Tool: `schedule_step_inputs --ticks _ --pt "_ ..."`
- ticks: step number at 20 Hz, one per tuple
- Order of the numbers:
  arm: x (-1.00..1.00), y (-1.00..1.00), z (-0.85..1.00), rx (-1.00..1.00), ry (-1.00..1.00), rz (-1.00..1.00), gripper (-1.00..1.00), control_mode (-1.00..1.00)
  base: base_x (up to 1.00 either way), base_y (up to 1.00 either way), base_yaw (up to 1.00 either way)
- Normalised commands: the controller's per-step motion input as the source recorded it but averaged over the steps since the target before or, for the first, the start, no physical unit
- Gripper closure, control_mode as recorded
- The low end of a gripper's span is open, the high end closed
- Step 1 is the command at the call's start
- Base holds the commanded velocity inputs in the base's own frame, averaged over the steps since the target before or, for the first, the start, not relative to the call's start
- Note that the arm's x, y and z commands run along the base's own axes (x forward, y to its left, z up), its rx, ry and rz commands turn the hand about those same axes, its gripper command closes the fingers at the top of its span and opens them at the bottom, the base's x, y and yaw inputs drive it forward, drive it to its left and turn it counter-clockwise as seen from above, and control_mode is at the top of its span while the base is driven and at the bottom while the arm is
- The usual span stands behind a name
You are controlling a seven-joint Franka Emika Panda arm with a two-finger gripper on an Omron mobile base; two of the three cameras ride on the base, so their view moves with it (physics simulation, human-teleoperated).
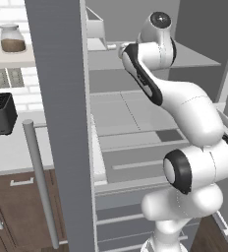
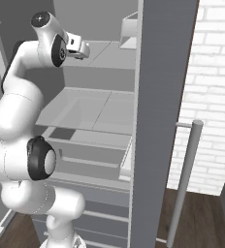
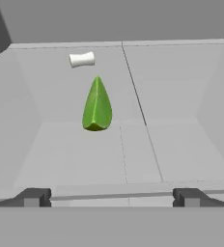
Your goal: Grab a lemon wedge from the fridge and one ice cube from the ice bowl, and put them in the glass of lemonade.
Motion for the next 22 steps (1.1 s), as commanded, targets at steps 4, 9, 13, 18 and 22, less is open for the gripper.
schedule_step_inputs --ticks 4,9,13,18,22 --pt "0.54 0.04 -0.07 0.00 0.01 0.00 -1.00 -1.00 0.00 0.00 0.00" --pt "0.49 0.04 0.00 0.00 0.02 0.00 -1.00 -1.00 0.00 0.00 0.00" --pt "0.45 0.05 -0.03 0.00 0.02 0.00 -1.00 -1.00 0.00 0.00 0.00" --pt "0.40 0.04 -0.05 0.00 0.02 0.00 -1.00 -1.00 0.00 0.00 0.00" --pt "0.33 0.05 -0.08 0.00 0.03 0.00 -1.00 -1.00 0.00 0.00 0.00"
